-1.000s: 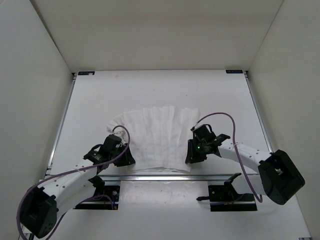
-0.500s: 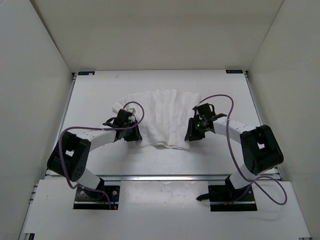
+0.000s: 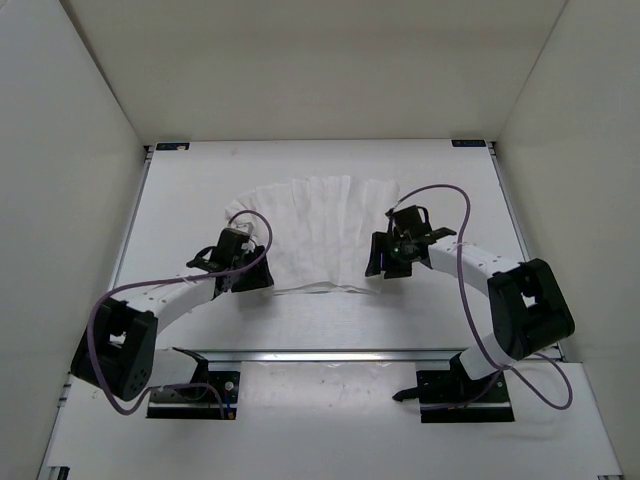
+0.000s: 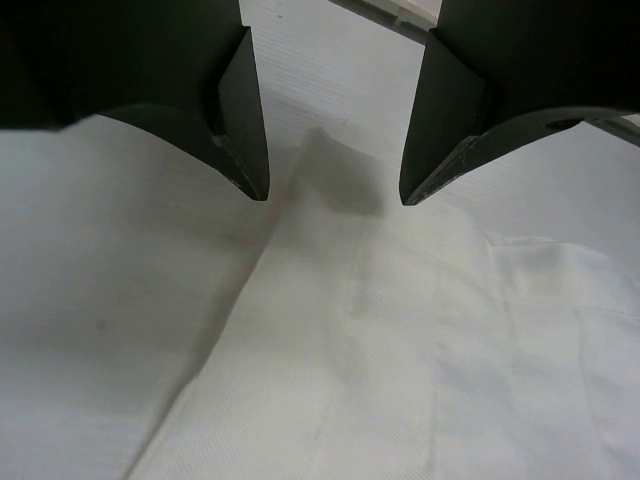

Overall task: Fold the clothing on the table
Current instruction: Flatten the skirt out

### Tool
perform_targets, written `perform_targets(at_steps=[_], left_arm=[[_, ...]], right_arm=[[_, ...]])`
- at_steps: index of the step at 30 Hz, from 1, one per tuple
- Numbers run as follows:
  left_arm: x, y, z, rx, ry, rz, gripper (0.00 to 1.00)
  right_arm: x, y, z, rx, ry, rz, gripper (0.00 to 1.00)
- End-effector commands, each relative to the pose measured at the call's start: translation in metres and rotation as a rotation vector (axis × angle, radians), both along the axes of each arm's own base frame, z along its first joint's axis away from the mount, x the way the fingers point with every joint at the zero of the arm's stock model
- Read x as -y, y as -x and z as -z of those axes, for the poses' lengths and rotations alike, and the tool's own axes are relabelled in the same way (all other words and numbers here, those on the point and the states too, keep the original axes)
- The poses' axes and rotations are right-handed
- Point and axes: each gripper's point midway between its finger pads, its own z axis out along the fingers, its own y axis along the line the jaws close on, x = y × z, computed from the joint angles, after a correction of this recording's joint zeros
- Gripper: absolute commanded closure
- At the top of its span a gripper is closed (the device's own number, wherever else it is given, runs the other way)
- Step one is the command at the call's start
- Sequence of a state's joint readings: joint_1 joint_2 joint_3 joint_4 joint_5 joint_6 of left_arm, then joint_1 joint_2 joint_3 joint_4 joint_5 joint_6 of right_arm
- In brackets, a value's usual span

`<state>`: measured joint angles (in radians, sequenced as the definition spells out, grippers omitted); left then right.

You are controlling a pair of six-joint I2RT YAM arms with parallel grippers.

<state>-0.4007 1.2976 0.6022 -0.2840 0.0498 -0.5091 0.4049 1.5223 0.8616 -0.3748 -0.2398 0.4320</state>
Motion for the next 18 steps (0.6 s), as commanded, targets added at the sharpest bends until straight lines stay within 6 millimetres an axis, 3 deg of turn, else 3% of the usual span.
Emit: perform_targets(at_steps=[1,6,9,12,14,16,18], left_arm=[[-0.013,0.015,0.022,-0.064,-0.07,-0.02,0.33],[-0.011,0.017,0.034,-0.084,-0.072,-0.022,0.39],[0.0,0.012,0.034,-0.076,-0.048,-0.011,0.45],[0.012,0.009,0.032,-0.069,-0.014,0.01,0.7],[0.017,0.004,0.028,-0.056,0.01,0.009,1.0],[0.022,-0.009,0.013,-0.014,0.041,0.015,1.0],[0.026,-0.03,-0.013,0.042,0.062,0.016,1.0]], right_arm=[[0.003,0.008,0.008,-0.004,0.034,0.021,0.48],[0.004,0.013,0.016,-0.016,0.034,0.034,0.48],[0.002,0.017,0.023,-0.042,0.036,0.029,0.53],[-0.003,0.02,0.031,-0.068,0.036,0.01,0.72],[-0.005,0.017,0.029,-0.071,0.041,0.007,1.0],[-0.007,0.01,0.019,-0.056,0.034,0.006,1.0],[-0.007,-0.012,-0.012,0.009,0.038,0.001,1.0]])
